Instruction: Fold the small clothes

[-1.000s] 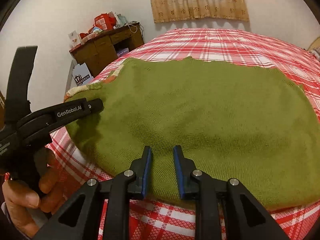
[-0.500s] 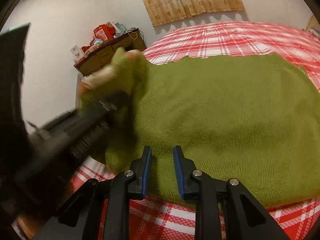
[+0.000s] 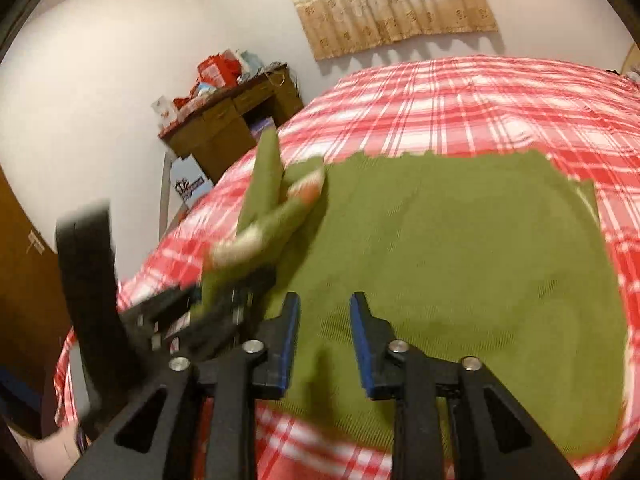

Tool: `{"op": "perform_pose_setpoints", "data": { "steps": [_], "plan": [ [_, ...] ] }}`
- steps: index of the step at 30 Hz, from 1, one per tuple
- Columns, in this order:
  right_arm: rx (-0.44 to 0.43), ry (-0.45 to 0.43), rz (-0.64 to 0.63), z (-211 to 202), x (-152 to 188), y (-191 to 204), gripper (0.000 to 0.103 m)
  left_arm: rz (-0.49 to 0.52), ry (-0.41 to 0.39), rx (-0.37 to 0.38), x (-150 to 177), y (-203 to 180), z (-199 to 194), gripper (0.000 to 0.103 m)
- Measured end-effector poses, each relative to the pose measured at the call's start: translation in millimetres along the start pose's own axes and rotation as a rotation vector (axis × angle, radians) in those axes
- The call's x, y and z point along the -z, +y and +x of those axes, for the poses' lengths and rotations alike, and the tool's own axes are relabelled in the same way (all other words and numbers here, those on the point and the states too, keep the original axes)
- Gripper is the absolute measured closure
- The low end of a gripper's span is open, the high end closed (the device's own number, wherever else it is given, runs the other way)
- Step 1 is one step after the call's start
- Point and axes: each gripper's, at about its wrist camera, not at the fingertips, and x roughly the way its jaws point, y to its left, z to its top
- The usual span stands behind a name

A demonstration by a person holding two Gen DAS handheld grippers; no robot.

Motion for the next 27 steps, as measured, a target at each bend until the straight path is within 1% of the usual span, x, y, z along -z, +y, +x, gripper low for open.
{"op": "perform_pose_setpoints", "data": {
  "steps": [1,2,3,4,6,9,11,12,13,14,15,17,19,20,21,22,23,27],
  "plan": [
    [-0.01,0.002,0.007,3.4,-4.2,-2.5,0.054,0.0,0.0,0.0,-0.3,-0.3,0.6,0.082],
    [-0.036,0.011,0.023,11.5,-13.0,-5.3,0.042,-0.002,-0.001,0.002,-0.2,-0.2,0.5,0.082],
    [-0.062,0.018,0.029,18.6,-19.4,-6.7,0.04,-0.006,-0.002,0.007,-0.1,0.3,0.6,0.082],
    [-0.081,0.024,0.033,22.8,-23.4,-7.0,0.04,-0.01,-0.002,0.011,0.0,1.1,0.4,0.082],
    [-0.164,0.052,0.062,41.4,-35.7,-6.4,0.04,-0.014,-0.003,0.015,0.1,2.1,0.3,0.082],
    [-0.21,0.079,0.083,63.8,-44.3,-1.1,0.04,-0.008,-0.003,0.01,0.0,2.0,0.3,0.082],
    [-0.267,0.089,0.112,78.9,-51.4,-2.5,0.04,-0.009,-0.003,0.011,0.0,1.7,0.3,0.082],
    [-0.302,0.108,0.129,89.7,-56.8,-3.5,0.04,-0.012,-0.003,0.014,-0.1,2.2,0.2,0.082],
    [-0.318,0.126,0.134,98.9,-60.9,-3.0,0.04,-0.013,-0.003,0.016,-0.2,2.6,0.1,0.082],
    [-0.327,0.157,0.129,110.3,-65.5,-1.4,0.04,-0.013,-0.004,0.015,-0.1,2.7,-0.1,0.082],
    [-0.311,0.179,0.111,120.5,-69.6,1.9,0.04,-0.011,-0.004,0.013,0.2,1.6,-0.3,0.082],
    [-0.299,0.202,0.069,134.7,-74.9,9.8,0.04,-0.006,-0.004,0.01,0.3,-0.1,-0.1,0.082],
    [-0.292,0.211,0.022,143.9,-76.9,19.0,0.04,-0.004,-0.003,0.01,-0.1,-1.3,0.7,0.081],
    [-0.27,0.205,-0.018,147.4,-77.7,26.8,0.041,-0.003,-0.002,0.01,-0.1,-1.9,0.9,0.081],
    [-0.259,0.199,-0.041,148.9,-78.2,30.9,0.056,-0.003,-0.001,0.01,-0.4,-2.3,1.0,0.081],
    [-0.247,0.194,-0.076,150.3,-77.3,37.3,0.068,-0.002,-0.001,0.01,-0.6,-2.5,1.1,0.081],
    [-0.247,0.193,-0.088,151.0,-76.9,40.5,0.076,-0.001,0.001,0.01,-0.7,-3.1,1.4,0.081],
    [-0.194,0.147,-0.153,143.8,-79.7,48.0,0.085,0.002,0.0,0.01,-2.2,-5.0,2.0,0.081]
  ]
}}
